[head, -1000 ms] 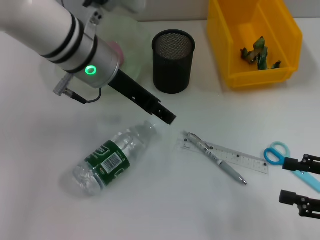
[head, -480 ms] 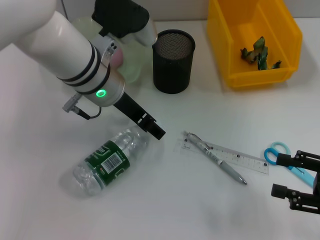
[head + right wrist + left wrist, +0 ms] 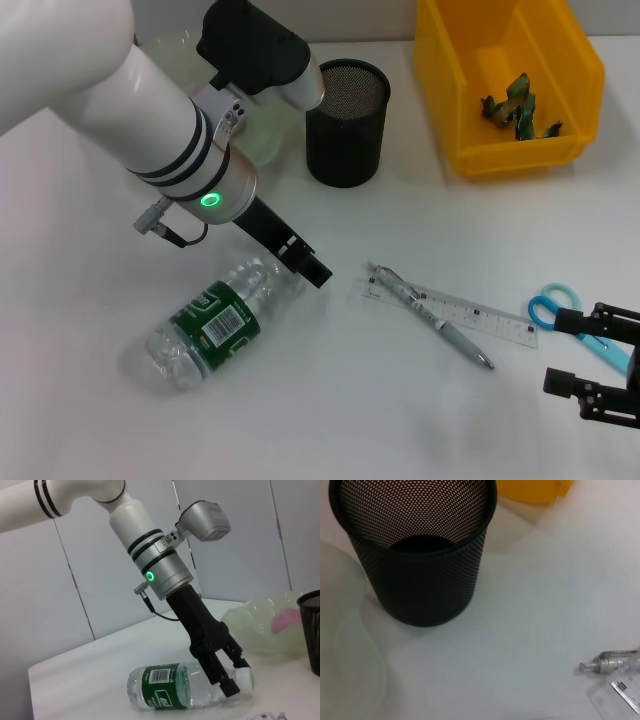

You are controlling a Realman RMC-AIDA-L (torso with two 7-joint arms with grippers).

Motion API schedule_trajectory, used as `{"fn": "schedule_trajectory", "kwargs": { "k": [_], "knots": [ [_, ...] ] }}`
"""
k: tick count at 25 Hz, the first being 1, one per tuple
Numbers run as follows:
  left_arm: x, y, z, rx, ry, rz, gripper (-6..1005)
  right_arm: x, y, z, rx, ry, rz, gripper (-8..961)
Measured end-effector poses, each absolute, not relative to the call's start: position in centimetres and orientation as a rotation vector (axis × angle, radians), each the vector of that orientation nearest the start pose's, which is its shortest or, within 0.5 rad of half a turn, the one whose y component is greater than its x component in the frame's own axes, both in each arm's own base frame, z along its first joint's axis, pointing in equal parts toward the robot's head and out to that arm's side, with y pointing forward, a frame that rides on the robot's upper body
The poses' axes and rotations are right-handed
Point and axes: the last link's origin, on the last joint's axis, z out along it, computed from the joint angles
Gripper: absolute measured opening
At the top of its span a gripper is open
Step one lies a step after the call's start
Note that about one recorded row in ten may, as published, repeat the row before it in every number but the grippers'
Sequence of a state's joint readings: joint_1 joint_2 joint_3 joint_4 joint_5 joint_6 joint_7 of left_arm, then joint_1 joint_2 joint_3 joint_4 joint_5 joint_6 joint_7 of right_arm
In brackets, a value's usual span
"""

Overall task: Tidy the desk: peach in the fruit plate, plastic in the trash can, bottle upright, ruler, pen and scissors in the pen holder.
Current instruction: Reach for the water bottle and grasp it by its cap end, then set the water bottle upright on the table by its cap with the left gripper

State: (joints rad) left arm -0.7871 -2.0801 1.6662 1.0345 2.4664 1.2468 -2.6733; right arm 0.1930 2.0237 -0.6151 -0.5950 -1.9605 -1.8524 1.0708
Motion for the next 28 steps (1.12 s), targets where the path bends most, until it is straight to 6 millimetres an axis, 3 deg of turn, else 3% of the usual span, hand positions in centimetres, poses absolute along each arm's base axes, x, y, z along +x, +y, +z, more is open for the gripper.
{"fn": "schedule_trajectory", "kwargs": {
  "k": [10, 14, 19, 23, 28],
  "knots": [
    [-15.1, 37.0, -8.3, -2.679, -0.815, 0.505, 813, 34.0, 20.0, 2.4, -2.661, 0.627, 0.860, 719],
    [-15.2, 36.9, -8.3, -2.681, -0.816, 0.504, 596, 34.0, 20.1, 2.4, -2.661, 0.629, 0.861, 720],
    [-15.2, 36.7, -8.2, -2.692, -0.802, 0.505, 449, 34.1, 20.0, 2.4, -2.657, 0.635, 0.855, 721],
    [-15.2, 36.2, -7.6, -2.709, -0.771, 0.458, 449, 34.2, 20.0, 2.3, -2.653, 0.645, 0.855, 721],
    [-15.3, 35.3, -4.9, -2.723, -0.744, 0.234, 448, 34.2, 20.0, 2.1, -2.651, 0.655, 0.863, 720]
  ]
}}
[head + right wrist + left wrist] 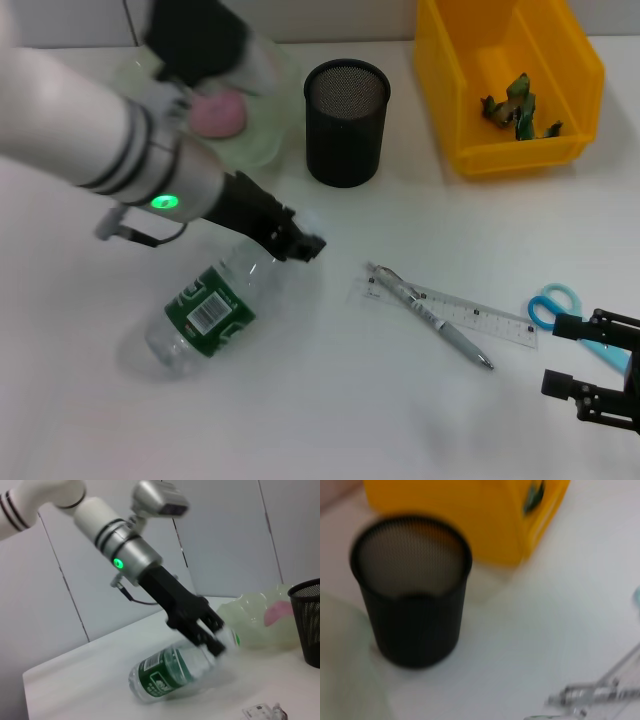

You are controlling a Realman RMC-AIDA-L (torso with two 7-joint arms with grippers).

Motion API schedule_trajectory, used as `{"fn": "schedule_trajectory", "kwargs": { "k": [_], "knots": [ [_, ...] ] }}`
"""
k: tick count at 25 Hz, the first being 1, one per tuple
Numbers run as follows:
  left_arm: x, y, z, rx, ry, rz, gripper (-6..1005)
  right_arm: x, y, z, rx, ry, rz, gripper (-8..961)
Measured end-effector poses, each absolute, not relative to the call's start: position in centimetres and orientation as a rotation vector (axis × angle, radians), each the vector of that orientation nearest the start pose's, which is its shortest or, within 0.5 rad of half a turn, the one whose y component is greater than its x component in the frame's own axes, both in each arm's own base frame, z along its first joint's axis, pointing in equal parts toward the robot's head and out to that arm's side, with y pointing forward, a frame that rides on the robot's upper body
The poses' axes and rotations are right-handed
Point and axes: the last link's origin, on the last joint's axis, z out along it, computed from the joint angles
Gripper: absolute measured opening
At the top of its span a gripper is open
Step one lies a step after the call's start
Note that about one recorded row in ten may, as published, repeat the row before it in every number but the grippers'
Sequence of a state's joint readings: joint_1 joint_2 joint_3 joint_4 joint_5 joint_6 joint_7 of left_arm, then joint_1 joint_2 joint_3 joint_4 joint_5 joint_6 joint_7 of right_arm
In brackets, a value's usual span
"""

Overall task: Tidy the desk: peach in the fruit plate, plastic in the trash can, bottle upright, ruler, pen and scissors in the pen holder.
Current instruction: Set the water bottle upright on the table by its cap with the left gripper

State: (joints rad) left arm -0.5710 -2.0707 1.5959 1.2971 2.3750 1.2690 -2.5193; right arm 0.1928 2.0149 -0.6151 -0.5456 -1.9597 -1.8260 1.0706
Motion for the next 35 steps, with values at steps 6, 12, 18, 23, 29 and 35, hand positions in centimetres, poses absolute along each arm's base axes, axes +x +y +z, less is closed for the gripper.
{"fn": "schedule_trajectory", "kwargs": {
  "k": [6, 12, 18, 23, 29, 35],
  "knots": [
    [-17.4, 34.3, -1.3, -2.733, -0.758, -0.135, 447, 34.1, 20.1, 1.8, -2.644, 0.668, 0.878, 720],
    [-19.5, 32.6, 0.3, -2.734, -0.643, -0.338, 447, 33.8, 20.6, 1.7, -2.645, 0.674, 0.894, 720],
    [-20.8, 31.8, 1.0, -2.705, -0.547, -0.531, 446, 33.4, 21.0, 2.0, -2.618, 0.674, 0.936, 719],
    [-22.0, 31.6, 1.8, -2.664, -0.516, -0.658, 445, 33.1, 21.1, 1.8, -2.606, 0.681, 0.967, 719],
    [-23.4, 31.4, 2.3, -2.573, -0.438, -0.898, 445, 33.1, 21.0, 1.7, -2.589, 0.695, 0.988, 719],
    [-24.5, 30.5, 2.4, -2.485, -0.391, -1.060, 444, 33.0, 20.9, 1.7, -2.581, 0.687, 1.000, 720]
  ]
}}
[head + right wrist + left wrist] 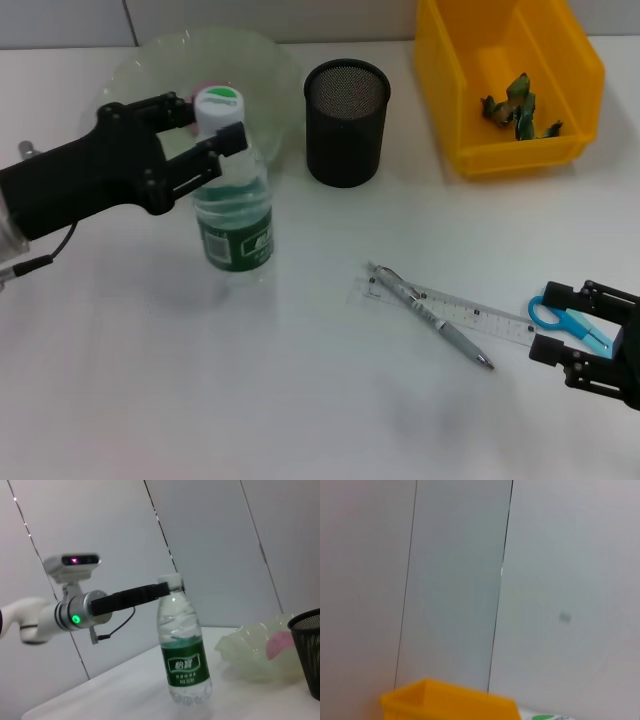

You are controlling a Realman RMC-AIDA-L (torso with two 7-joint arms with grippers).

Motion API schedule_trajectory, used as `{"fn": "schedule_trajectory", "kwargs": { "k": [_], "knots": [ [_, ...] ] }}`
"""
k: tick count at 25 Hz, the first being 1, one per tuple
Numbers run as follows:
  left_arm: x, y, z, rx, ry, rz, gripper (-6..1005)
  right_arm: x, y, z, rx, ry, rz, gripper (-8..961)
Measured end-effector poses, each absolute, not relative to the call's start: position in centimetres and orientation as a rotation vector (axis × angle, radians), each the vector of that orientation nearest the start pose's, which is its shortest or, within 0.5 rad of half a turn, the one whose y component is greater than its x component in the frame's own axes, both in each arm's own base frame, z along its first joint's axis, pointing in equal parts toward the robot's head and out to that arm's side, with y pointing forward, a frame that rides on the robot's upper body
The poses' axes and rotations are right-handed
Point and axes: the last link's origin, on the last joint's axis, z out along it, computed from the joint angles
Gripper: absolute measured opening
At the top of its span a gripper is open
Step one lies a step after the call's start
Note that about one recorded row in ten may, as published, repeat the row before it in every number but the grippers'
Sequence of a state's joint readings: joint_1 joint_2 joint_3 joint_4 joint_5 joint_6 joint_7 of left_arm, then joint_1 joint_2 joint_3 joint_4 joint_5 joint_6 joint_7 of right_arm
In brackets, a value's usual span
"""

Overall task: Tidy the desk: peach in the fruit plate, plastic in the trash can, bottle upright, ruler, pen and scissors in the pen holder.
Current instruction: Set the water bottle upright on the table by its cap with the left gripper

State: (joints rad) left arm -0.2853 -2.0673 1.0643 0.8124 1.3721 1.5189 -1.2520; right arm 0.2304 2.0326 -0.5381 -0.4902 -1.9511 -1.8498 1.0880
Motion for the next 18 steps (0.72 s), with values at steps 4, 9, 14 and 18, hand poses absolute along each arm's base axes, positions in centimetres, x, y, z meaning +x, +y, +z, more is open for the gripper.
{"fn": "schedule_trajectory", "kwargs": {
  "k": [4, 9, 14, 18],
  "knots": [
    [-25.3, 29.5, 2.5, -2.418, -0.332, -1.142, 444, 32.8, 21.1, 1.6, -2.582, 0.676, 1.012, 720],
    [-26.8, 28.7, 1.6, -2.346, -0.299, -1.137, 443, 32.5, 21.4, 1.6, -2.576, 0.665, 1.027, 721],
    [-27.2, 28.5, 0.8, -2.319, -0.287, -1.139, 453, 32.2, 21.4, 1.3, -2.576, 0.660, 1.047, 721],
    [-27.4, 28.1, 0.0, -2.293, -0.243, -1.126, 462, 32.2, 21.4, 1.3, -2.575, 0.659, 1.050, 720]
  ]
}}
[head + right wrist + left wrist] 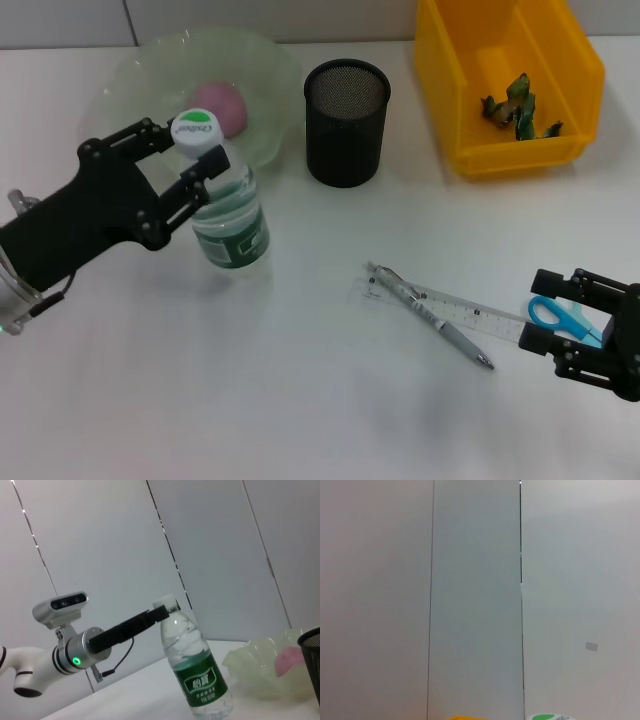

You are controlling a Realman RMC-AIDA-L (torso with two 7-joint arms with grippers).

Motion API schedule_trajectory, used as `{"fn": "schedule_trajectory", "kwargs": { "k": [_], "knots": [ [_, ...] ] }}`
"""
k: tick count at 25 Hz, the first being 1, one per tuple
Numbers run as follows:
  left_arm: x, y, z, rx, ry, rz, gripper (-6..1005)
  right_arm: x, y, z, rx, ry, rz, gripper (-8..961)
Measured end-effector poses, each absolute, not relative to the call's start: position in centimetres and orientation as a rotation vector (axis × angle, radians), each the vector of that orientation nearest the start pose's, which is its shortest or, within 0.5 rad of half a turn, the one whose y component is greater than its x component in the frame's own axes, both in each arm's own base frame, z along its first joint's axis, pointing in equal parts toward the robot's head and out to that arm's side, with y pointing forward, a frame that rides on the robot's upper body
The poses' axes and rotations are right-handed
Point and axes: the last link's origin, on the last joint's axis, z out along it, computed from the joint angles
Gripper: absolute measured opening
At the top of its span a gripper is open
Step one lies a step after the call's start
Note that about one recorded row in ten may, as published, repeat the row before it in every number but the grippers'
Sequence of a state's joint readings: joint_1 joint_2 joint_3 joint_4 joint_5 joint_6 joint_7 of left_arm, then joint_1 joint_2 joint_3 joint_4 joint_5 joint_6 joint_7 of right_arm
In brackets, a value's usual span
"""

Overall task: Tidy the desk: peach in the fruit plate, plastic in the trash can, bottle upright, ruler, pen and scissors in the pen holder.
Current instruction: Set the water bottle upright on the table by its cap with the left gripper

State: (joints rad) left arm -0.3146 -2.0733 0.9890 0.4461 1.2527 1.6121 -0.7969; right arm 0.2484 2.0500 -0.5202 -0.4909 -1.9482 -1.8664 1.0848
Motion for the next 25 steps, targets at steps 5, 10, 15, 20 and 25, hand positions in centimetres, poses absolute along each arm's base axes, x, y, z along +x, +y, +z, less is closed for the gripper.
{"fn": "schedule_trajectory", "kwargs": {
  "k": [5, 10, 15, 20, 25],
  "knots": [
    [-27.7, 27.9, -1.1, -2.242, -0.212, -1.113, 472, 32.1, 21.4, 1.2, -2.575, 0.660, 1.054, 719],
    [-27.7, 28.0, -1.6, -2.227, -0.195, -1.100, 482, 32.0, 21.4, 1.1, -2.577, 0.657, 1.060, 721],
    [-27.7, 28.4, -1.9, -2.208, -0.217, -1.089, 493, 31.8, 21.4, 1.0, -2.579, 0.654, 1.070, 720],
    [-28.0, 29.2, -2.1, -2.198, -0.272, -1.054, 503, 31.6, 21.6, 1.0, -2.580, 0.646, 1.081, 719],
    [-28.0, 29.4, -2.0, -2.203, -0.290, -1.056, 513, 31.4, 21.9, 1.1, -2.581, 0.634, 1.087, 721]
  ]
}}
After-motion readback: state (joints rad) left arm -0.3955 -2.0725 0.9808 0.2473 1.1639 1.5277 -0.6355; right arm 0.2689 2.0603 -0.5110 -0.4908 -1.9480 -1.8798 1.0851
